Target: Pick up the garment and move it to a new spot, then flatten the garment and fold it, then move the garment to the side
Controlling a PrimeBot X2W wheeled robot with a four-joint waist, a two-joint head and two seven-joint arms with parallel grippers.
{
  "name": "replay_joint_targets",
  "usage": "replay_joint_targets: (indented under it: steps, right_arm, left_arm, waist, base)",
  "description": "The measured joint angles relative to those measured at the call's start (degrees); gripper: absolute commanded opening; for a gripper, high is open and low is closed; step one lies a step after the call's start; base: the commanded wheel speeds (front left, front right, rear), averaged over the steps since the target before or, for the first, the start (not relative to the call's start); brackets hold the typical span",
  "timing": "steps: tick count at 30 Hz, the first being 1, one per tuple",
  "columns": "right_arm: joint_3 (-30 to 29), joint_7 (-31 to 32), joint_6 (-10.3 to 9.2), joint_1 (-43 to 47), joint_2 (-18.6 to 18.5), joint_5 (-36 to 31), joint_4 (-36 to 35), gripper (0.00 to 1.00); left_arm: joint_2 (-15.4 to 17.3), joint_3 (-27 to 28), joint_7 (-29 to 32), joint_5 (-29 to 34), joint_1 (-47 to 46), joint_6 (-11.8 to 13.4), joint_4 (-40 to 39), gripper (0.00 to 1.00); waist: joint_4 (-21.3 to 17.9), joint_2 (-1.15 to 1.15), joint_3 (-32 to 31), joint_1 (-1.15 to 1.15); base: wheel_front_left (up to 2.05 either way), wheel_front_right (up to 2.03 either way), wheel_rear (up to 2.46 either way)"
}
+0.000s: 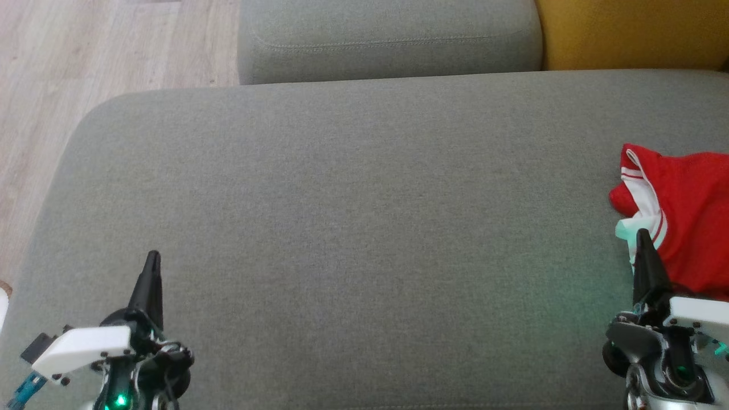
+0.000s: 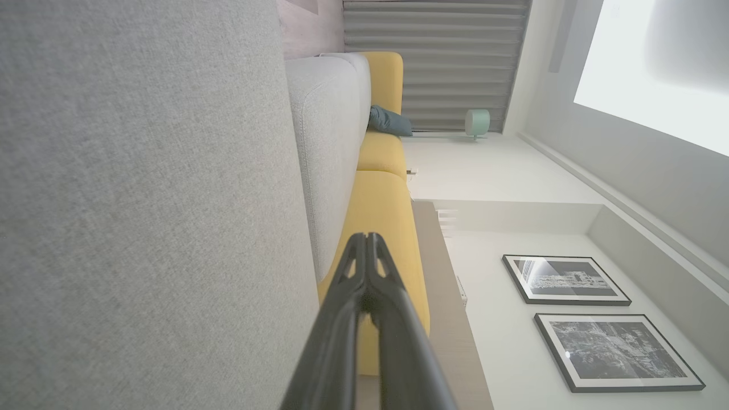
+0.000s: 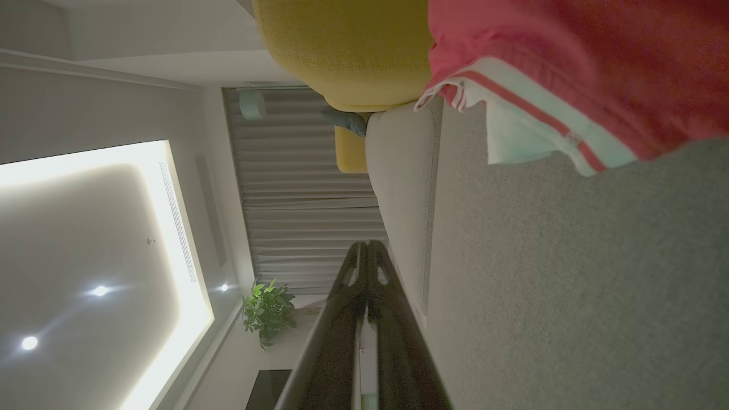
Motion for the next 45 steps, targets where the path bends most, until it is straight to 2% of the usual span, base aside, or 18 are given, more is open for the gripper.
replay_joint_targets:
  steps: [45]
  right_arm:
    - [0.00,0.00,0.00,0.00,0.00,0.00,0.00,0.00]
  left_arm:
    - [0.00,0.00,0.00,0.00,0.00,0.00,0.00,0.00]
  waist:
    - [0.00,0.00,0.00,0.00]
  base:
    - [0.00,0.00,0.00]
